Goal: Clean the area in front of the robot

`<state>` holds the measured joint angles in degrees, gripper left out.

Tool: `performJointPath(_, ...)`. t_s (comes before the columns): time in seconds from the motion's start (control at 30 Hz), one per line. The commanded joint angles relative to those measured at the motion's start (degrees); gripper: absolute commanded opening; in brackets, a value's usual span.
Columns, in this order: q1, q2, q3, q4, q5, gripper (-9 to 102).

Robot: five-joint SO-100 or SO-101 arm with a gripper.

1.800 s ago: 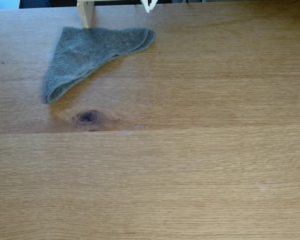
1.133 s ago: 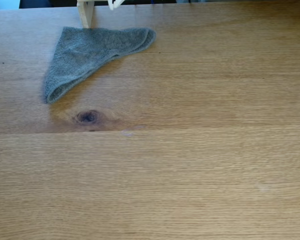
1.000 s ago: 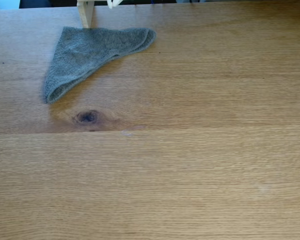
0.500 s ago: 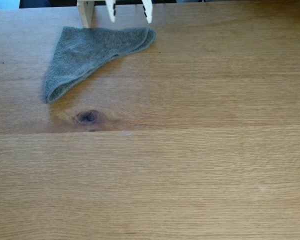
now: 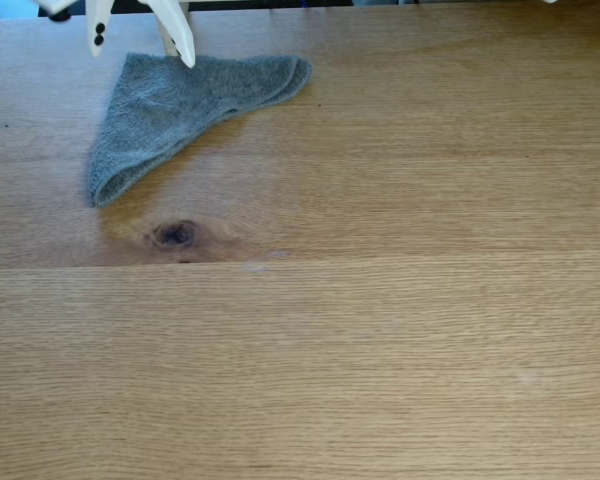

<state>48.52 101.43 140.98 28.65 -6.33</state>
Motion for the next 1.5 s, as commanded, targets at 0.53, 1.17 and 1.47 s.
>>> performJointPath(0.53, 4.2, -35.9, -6.5, -25.1, -23.2, 54)
performJointPath(1.17, -1.1, -42.9, -6.5, -21.8, -27.2, 13)
performJointPath(1.47, -4.1, -33.3, -5.8, -16.6, -17.3, 0)
